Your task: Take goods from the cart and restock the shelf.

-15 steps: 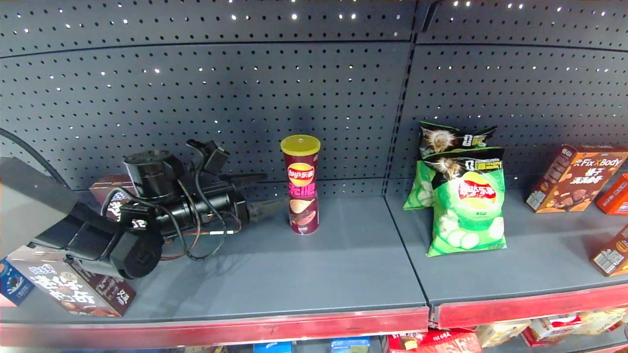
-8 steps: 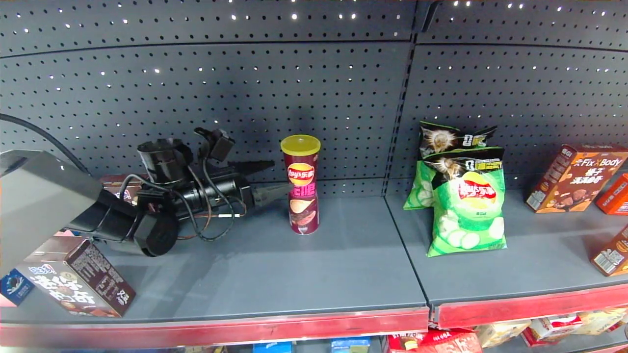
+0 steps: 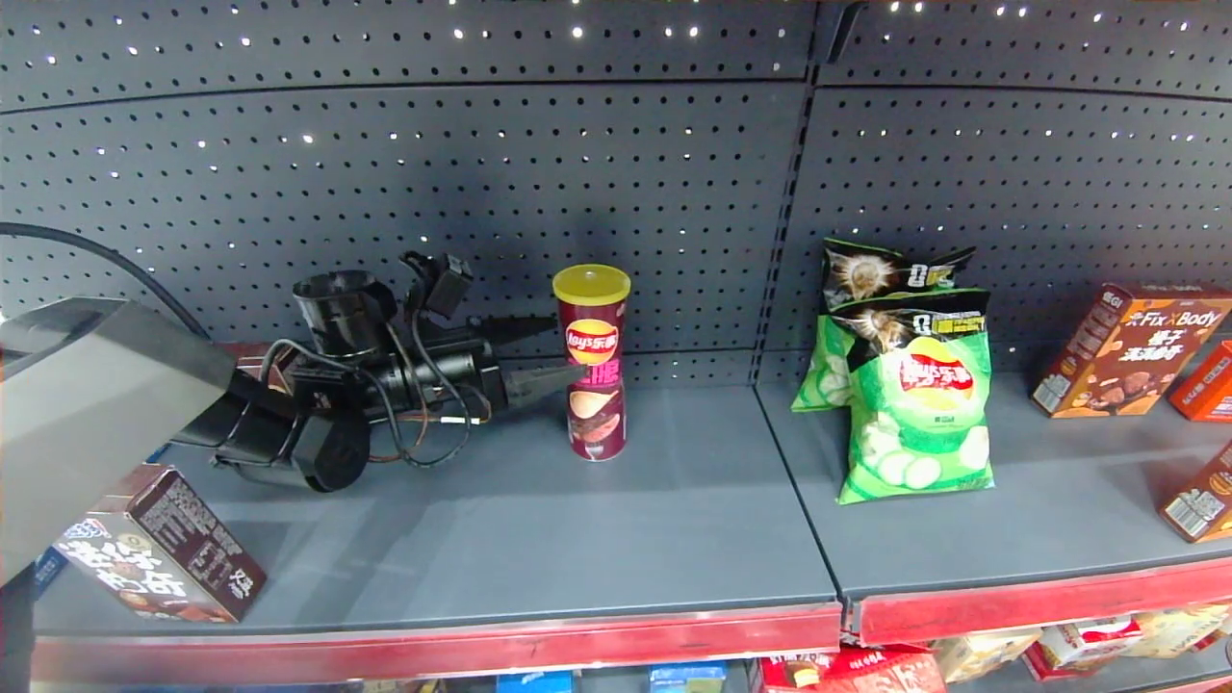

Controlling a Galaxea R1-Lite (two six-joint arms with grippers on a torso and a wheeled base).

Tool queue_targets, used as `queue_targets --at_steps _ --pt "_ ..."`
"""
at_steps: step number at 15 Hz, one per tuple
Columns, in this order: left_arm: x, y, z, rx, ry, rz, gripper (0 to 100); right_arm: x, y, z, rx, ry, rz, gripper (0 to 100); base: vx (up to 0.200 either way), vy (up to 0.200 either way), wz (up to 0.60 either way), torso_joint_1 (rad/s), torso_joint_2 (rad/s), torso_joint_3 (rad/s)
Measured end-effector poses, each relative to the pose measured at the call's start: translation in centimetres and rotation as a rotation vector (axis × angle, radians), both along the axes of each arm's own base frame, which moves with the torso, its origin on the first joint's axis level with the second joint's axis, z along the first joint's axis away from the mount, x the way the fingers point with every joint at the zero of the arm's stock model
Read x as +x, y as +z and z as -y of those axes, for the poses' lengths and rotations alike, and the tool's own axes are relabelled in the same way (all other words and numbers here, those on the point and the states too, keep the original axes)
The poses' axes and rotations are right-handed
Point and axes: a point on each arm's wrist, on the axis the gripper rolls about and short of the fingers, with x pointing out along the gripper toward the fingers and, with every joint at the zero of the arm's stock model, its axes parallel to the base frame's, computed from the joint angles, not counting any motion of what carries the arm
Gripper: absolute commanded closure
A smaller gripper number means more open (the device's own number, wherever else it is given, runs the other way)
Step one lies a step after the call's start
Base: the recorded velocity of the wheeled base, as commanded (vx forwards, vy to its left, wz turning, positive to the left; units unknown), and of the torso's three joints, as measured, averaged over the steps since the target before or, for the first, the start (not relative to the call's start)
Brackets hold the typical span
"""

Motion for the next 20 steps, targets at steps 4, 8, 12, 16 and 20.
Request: queue_targets --at_steps 4,8,12,16,20 --pt "0.4 0.2 0.5 -0.019 -0.058 -0.022 0 0.0 0.0 0.0 0.0 -0.001 0.0 100 0.0 0.0 0.0 0.0 0.0 0.0" --pt "1.5 0.5 1.1 -0.037 -0.093 -0.02 0 0.1 0.1 0.0 -0.001 -0.001 0.0 100 0.0 0.0 0.0 0.0 0.0 0.0" --pt "2.1 0.0 2.1 -0.04 -0.119 -0.027 0 0.1 0.2 0.0 -0.001 -0.001 0.002 100 0.0 0.0 0.0 0.0 0.0 0.0" --pt "2.5 -0.8 2.4 -0.036 -0.146 -0.037 0 0.2 0.2 0.0 -0.001 -0.001 -0.003 100 0.0 0.0 0.0 0.0 0.0 0.0" --pt "2.7 -1.7 2.7 -0.033 -0.153 -0.055 0 0.3 0.2 0.0 0.0 -0.001 -0.007 100 0.0 0.0 0.0 0.0 0.0 0.0"
